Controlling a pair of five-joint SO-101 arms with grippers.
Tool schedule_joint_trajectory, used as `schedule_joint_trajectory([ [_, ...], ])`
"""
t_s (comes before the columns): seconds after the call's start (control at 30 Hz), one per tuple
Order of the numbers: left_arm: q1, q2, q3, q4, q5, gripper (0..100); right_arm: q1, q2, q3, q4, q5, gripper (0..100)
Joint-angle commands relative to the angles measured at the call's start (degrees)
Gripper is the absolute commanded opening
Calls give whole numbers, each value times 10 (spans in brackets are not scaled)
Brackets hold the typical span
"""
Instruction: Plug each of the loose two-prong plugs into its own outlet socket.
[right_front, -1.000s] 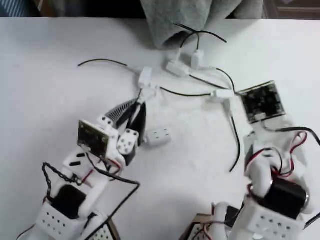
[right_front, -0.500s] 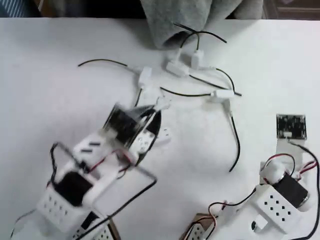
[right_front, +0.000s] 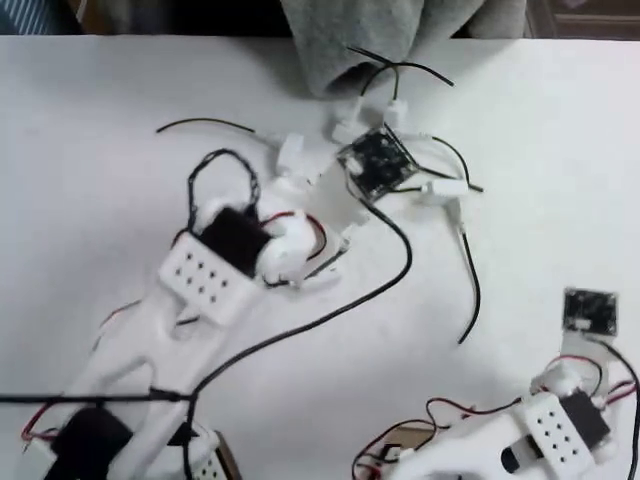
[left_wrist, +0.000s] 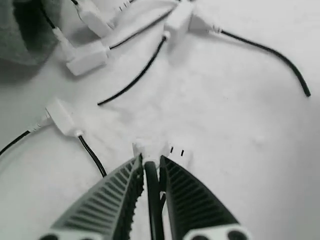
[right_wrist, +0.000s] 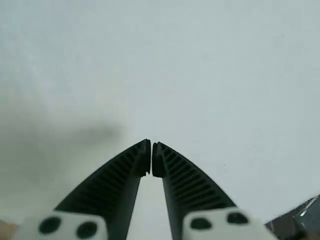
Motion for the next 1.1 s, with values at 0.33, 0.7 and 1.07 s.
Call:
schedule_joint_trajectory([
  [0.33, 7, 17, -8, 33, -12, 24, 138, 21, 174, -319, 164, 18],
  [0.7, 7, 18, 62, -9, -97, 24, 154, 21, 177, -314, 164, 18],
  [1.07, 6, 119, 39, -26, -200, 24, 140, 20, 177, -241, 164, 18],
])
